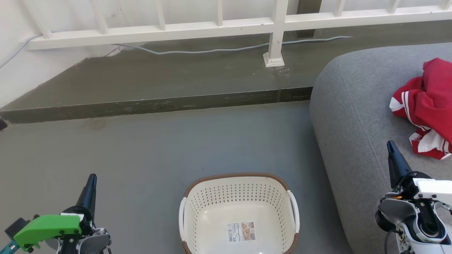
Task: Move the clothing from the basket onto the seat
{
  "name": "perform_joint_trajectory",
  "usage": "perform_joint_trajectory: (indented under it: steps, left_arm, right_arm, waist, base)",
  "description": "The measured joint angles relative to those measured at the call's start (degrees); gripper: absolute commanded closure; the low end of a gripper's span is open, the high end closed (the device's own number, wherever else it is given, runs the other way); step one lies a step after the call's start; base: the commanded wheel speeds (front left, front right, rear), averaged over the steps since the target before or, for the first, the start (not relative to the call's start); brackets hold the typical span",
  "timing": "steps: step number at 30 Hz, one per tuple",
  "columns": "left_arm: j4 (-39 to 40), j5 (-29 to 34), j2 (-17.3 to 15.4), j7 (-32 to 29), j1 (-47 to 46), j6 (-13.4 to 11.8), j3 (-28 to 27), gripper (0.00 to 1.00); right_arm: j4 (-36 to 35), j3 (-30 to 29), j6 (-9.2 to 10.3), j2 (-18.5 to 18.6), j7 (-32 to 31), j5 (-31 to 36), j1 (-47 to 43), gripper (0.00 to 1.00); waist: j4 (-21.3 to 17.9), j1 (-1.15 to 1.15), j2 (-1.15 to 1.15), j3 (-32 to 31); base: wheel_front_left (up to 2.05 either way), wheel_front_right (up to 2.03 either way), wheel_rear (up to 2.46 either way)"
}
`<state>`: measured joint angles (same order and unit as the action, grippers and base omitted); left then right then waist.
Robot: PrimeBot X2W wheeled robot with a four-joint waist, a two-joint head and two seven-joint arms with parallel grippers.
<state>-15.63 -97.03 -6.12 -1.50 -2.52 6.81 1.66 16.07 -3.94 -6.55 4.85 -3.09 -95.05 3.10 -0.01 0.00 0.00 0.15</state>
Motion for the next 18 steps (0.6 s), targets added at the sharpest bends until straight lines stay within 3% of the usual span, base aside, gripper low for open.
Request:
perform_joint_trajectory:
  steps: [18]
  left_arm:
    - [-0.2,0.0,0.0,0.0,0.0,0.0,-0.1,1.00]
  right_arm:
    - [0.0,-0.1,-0.01,-0.1,-0.3,0.0,0.0,1.00]
  waist:
    - [0.0,0.00,0.00,0.0]
  base:
    - [0.00,0.00,0.00]
